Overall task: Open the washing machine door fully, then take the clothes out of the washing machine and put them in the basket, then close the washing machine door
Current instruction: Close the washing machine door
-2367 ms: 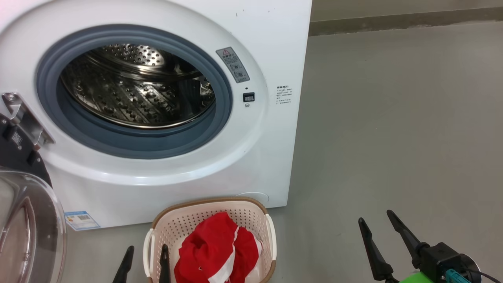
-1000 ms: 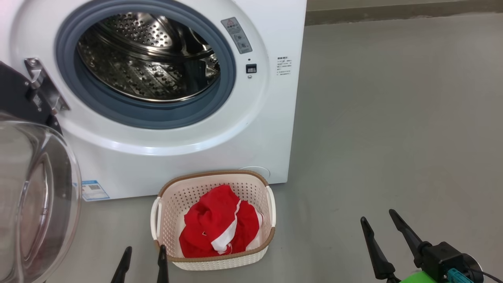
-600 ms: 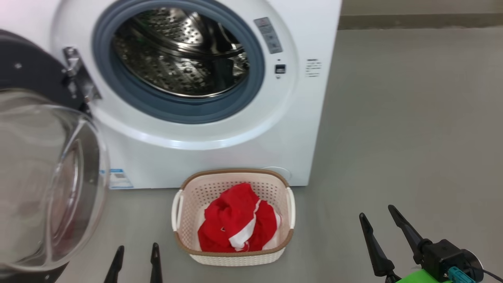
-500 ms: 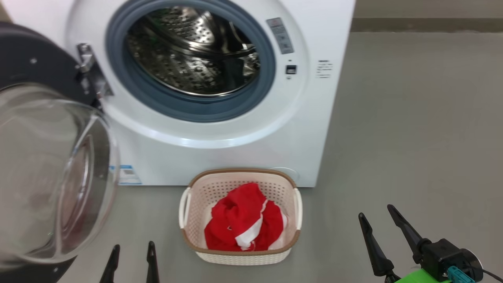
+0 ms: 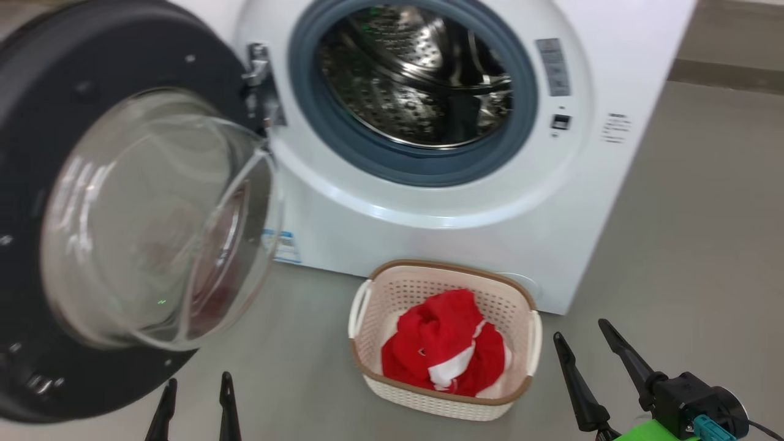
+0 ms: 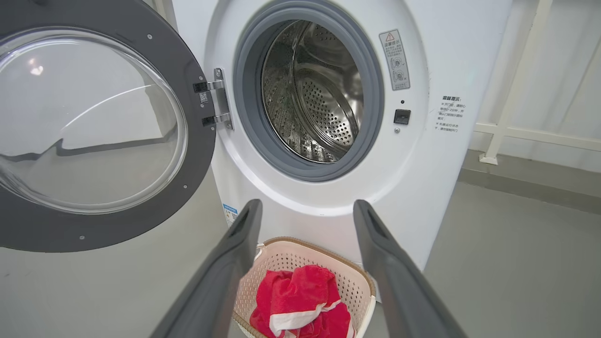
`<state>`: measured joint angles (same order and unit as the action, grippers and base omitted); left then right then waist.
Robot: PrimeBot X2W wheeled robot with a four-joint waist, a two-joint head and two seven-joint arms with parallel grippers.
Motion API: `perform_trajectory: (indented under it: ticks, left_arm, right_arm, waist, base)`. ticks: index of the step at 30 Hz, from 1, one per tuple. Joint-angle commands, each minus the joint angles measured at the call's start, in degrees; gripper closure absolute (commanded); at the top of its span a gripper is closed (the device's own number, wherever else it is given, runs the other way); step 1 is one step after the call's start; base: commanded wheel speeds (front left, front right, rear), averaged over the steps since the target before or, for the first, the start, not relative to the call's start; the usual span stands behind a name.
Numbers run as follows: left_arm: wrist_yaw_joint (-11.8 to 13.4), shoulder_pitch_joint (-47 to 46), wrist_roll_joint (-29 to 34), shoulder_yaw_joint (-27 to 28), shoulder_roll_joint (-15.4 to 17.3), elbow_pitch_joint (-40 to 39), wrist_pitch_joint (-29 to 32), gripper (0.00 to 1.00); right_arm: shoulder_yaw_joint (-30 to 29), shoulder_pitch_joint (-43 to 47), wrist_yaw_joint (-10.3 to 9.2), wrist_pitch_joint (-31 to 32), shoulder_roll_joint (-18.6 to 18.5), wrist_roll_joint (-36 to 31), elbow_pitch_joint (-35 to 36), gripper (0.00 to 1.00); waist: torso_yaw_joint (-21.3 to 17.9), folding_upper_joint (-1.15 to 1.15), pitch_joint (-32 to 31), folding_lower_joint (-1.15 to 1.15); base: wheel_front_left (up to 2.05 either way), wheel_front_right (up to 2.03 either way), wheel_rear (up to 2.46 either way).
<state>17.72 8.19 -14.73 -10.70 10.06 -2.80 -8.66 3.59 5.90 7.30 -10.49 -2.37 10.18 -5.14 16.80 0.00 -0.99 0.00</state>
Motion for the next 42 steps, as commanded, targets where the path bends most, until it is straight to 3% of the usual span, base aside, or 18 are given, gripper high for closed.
perform_trajectory:
  ticks: [1,11,32,33,35,36,39,42]
  left_arm:
    - [0.5,-1.0,-0.3,2.2,0.8,-1.8,-0.6,0.0]
    - [1.1,0.1,-0.3,1.9,1.0,-2.8,-0.2,0.0]
    - [1.3,-0.5,-1.1,1.3,0.9,-2.2,-1.1,0.01]
    - [1.3,-0.4,-1.1,1.3,0.9,-2.2,-1.1,0.22]
    - [1.3,-0.4,-1.3,1.2,0.8,-2.3,-1.2,0.79]
    - [1.3,-0.4,-1.4,1.2,0.8,-2.4,-1.3,1.0]
    - [0.8,-0.4,-2.7,1.5,0.3,-2.9,-1.8,1.0]
    - [-1.3,-0.8,-6.8,2.8,-0.8,-4.2,-3.0,1.0]
  right_arm:
    - [1.4,-0.4,0.19,-0.1,-0.5,0.3,1.6,0.0]
    - [1.5,0.3,0.19,-0.1,-0.5,0.6,1.6,0.0]
    - [1.8,-0.2,0.19,0.2,-0.5,0.4,1.3,0.0]
    - [1.8,-0.2,0.19,0.2,-0.5,0.4,1.3,0.0]
    - [1.8,-0.3,0.19,0.2,-0.5,0.3,1.4,0.0]
    - [1.8,-0.3,0.19,0.2,-0.5,0.3,1.4,0.0]
    - [1.7,-0.2,0.19,0.4,-0.5,0.3,1.5,0.0]
    - [1.7,-0.2,0.19,0.5,-0.5,0.2,1.6,0.0]
  waist:
    - [4.4,0.0,-0.5,0.0]
    - [9.0,0.0,-0.8,0.0]
    - [10.6,0.0,-0.2,0.0]
    - [10.6,0.0,-0.2,0.0]
    - [10.6,0.0,-0.2,0.0]
    - [10.6,0.0,-0.2,0.0]
    - [10.7,0.0,-0.1,0.0]
    - [10.7,0.0,0.0,0.0]
  base:
    - [0.0,0.0,0.0]
    - [0.0,0.0,0.0]
    - [0.0,0.0,0.0]
    - [0.0,0.0,0.0]
    - [0.0,0.0,0.0]
    - [0.0,0.0,0.0]
    - [0.0,0.0,0.0]
    - [0.0,0.0,0.0]
